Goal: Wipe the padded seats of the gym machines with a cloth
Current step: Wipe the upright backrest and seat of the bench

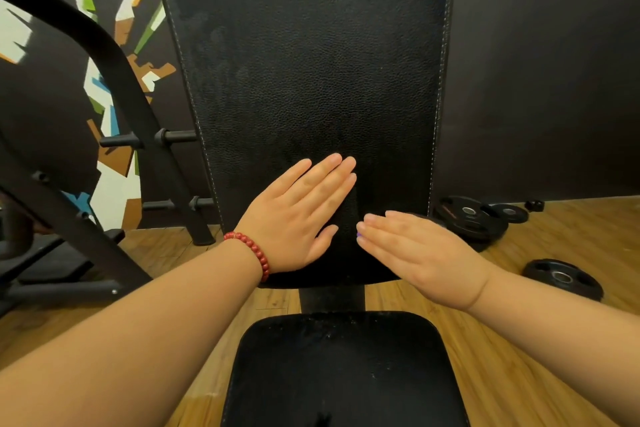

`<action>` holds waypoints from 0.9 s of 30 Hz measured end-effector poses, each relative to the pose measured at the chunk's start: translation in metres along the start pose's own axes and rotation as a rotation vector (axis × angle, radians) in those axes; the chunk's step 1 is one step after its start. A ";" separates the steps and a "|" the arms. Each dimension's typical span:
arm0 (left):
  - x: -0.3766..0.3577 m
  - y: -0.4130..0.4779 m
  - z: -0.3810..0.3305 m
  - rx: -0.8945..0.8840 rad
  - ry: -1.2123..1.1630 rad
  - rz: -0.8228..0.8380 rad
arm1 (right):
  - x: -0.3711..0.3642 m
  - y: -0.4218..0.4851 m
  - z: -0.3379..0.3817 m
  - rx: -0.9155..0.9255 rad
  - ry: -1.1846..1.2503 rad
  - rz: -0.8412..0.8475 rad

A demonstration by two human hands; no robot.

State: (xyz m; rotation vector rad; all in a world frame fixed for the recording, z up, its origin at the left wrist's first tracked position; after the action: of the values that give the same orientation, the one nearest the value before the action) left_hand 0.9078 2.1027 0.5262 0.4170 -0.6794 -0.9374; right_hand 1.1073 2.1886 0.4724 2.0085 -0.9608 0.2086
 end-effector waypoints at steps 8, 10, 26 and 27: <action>0.000 -0.001 -0.002 0.022 -0.023 -0.041 | -0.005 0.020 -0.011 -0.166 -0.009 -0.162; -0.001 -0.002 -0.002 0.022 -0.027 -0.040 | -0.013 0.005 0.002 -0.137 0.016 -0.121; 0.000 -0.006 0.000 -0.057 -0.060 0.005 | -0.021 -0.016 0.023 -0.057 0.081 0.042; -0.001 -0.006 0.000 -0.055 -0.062 0.000 | -0.019 -0.018 0.024 -0.049 0.086 0.058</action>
State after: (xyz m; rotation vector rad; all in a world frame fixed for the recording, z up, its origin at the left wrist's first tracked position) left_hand 0.9041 2.1001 0.5222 0.3402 -0.7081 -0.9705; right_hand 1.1018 2.1862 0.4368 1.9133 -0.9609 0.2987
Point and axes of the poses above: each hand's wrist, its own y-axis towards the middle knuckle, its own x-axis out of the back of the hand, z = x × y, the point moved 2 cm from there along y, towards the middle knuckle, and after that the axes turned 4 degrees about -z, right-handed, at the moved point
